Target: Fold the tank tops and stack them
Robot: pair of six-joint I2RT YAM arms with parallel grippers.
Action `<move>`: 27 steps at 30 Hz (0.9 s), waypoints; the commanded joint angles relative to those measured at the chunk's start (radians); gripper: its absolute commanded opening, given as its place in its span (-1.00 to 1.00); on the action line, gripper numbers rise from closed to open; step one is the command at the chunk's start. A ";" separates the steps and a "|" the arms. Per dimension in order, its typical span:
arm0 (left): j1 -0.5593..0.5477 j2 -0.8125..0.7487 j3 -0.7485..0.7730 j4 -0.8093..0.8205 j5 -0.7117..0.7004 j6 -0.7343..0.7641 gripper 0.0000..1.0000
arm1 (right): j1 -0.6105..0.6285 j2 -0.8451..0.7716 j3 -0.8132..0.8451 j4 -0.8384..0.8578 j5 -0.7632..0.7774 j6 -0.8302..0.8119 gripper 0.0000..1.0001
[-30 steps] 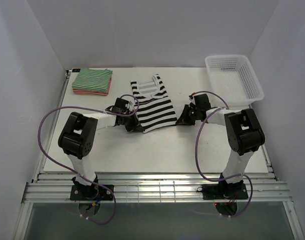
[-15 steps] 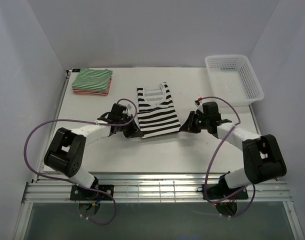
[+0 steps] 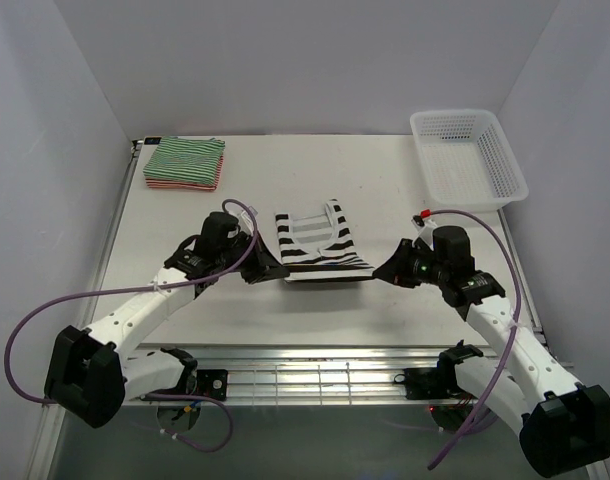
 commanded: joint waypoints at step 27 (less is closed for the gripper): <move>0.054 0.152 0.292 -0.101 -0.141 0.021 -1.00 | -0.009 0.295 0.408 -0.062 0.111 -0.135 -0.85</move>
